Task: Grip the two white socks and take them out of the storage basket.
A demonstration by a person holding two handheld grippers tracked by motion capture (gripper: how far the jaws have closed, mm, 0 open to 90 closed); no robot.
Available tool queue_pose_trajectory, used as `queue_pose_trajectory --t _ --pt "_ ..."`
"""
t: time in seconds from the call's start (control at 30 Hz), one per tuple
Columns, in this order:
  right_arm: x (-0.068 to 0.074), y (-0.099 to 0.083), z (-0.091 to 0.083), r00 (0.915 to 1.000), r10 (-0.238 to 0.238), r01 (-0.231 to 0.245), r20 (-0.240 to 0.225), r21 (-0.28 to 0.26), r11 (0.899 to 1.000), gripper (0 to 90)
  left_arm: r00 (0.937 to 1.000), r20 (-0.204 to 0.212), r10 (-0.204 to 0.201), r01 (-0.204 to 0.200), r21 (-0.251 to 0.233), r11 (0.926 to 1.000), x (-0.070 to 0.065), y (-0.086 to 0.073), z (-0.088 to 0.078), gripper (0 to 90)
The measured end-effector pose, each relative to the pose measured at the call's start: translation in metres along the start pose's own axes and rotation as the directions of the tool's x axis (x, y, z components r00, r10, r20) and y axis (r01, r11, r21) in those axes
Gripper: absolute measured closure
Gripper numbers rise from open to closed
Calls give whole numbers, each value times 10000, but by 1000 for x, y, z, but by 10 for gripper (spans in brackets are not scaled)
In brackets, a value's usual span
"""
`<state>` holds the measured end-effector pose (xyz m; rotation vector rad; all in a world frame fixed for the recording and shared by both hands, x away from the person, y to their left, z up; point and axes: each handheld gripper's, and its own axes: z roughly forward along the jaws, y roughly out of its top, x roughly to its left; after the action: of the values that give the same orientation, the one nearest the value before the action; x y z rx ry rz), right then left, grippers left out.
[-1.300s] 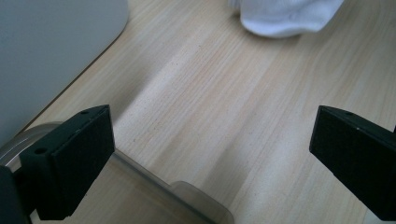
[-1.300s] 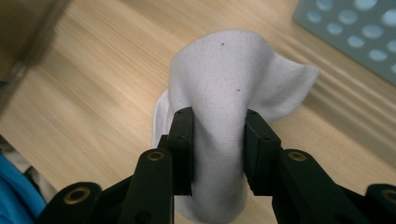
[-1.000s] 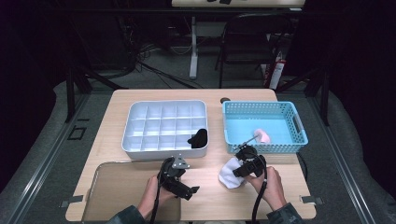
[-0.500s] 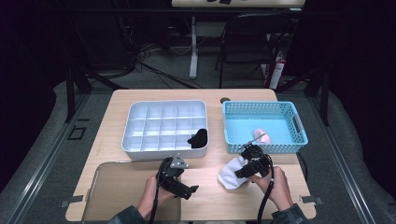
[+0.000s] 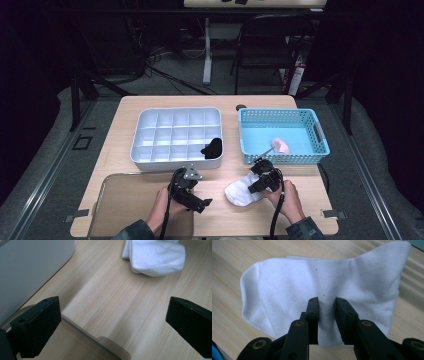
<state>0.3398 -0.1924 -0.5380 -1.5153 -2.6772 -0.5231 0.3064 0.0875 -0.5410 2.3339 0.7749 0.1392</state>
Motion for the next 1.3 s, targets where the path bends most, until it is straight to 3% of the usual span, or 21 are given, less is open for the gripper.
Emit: queue_pose_trajectory --t 0.07,0.1,0.17,0.27,0.37,0.47,0.53,0.7,0.87,0.93,1.17,1.3 --pt "-1 -1 0 9997 235 -235 -9 -95 9997 701 10000 -53 -21 21 -38 10000 0 0 -1 1" --pt "-3 0 -3 10000 64 -64 -43 54 10000 676 10000 -58 -26 26 -46 10000 0 0 -1 1" --pt "-6 -3 -8 10000 31 -32 -94 -148 9999 636 10000 -52 22 -22 -59 10000 0 1 -2 1" --pt "-15 -8 -22 9994 300 -314 -170 -829 9961 614 9999 -126 82 -82 -26 10000 -2 2 -3 1" --pt "-28 -15 -35 9974 695 -717 -188 -1660 9835 597 9999 -41 110 -110 -59 9999 -4 2 -1 1" --pt "-39 -21 -39 9925 1214 -1212 -121 -2146 9691 574 9999 -28 132 -132 3 9999 -5 3 1 1" --pt "-43 -21 -35 9912 1321 -1317 -118 -2071 9694 561 9999 18 112 -112 25 9999 -5 3 2 1" --pt "-46 -18 -19 9911 1321 -1288 141 -1430 9813 553 9999 -16 110 -110 73 9999 -5 3 2 2" --pt "-48 -16 -9 9882 1528 -1506 125 -1087 9826 596 9999 -48 96 -96 59 9999 -4 3 2 2" --pt "-48 -16 -6 9867 1624 -1623 -68 -1000 9817 636 10000 -59 81 -80 50 10000 -4 3 2 2" --pt "-48 -15 -5 9871 1599 -1589 23 -935 9828 795 9999 -102 112 -111 71 9999 -5 3 2 2" --pt "-49 -17 -9 9858 1681 -1676 -40 -1023 9805 822 9999 -125 95 -95 19 10000 -4 3 1 2"
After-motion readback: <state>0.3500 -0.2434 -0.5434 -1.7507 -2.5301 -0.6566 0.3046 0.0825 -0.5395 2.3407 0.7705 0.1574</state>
